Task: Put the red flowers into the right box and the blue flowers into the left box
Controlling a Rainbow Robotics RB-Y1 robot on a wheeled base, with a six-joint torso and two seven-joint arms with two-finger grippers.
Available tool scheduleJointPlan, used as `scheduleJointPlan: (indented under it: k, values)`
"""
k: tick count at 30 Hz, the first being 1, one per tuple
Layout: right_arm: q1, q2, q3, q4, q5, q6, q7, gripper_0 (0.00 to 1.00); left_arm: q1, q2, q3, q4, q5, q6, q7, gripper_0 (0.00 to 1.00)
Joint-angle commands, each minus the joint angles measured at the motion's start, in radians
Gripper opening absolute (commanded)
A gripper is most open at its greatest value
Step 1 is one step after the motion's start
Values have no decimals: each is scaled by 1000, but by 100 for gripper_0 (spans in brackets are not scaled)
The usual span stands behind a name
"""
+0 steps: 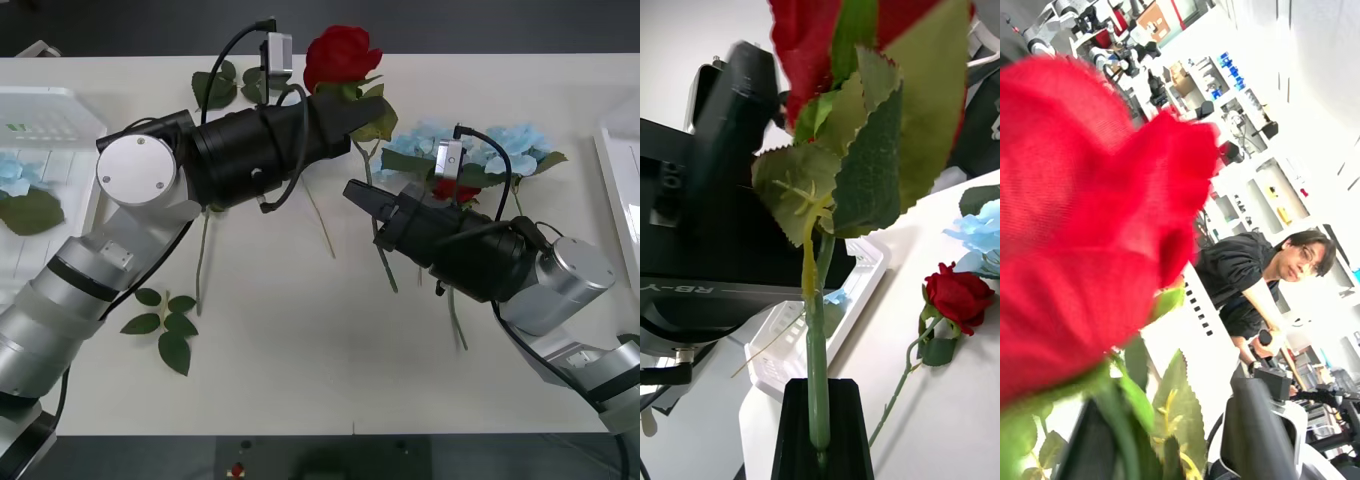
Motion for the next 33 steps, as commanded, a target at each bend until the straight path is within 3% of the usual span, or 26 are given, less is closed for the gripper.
scheduleJointPlan:
  k: [1,8,12,19,26,33]
  values:
    - [-22,-15,1,-17,3,2,-7,0,-4,57,9,-19,52,37,30,100]
    - [-36,-112,21,-17,1,-12,-7,0,68,207,108,-18,84,260,24,100]
    - [-61,-258,58,-15,1,-32,-7,0,100,296,193,-7,58,460,31,100]
    - [-147,-588,152,78,-8,-72,-148,0,81,347,315,183,-27,745,27,100]
    - [-249,-789,259,302,1,-85,-335,0,-8,312,329,286,-356,776,50,100]
    - [-289,-907,262,492,236,-55,-434,0,-102,201,331,315,-676,771,228,100]
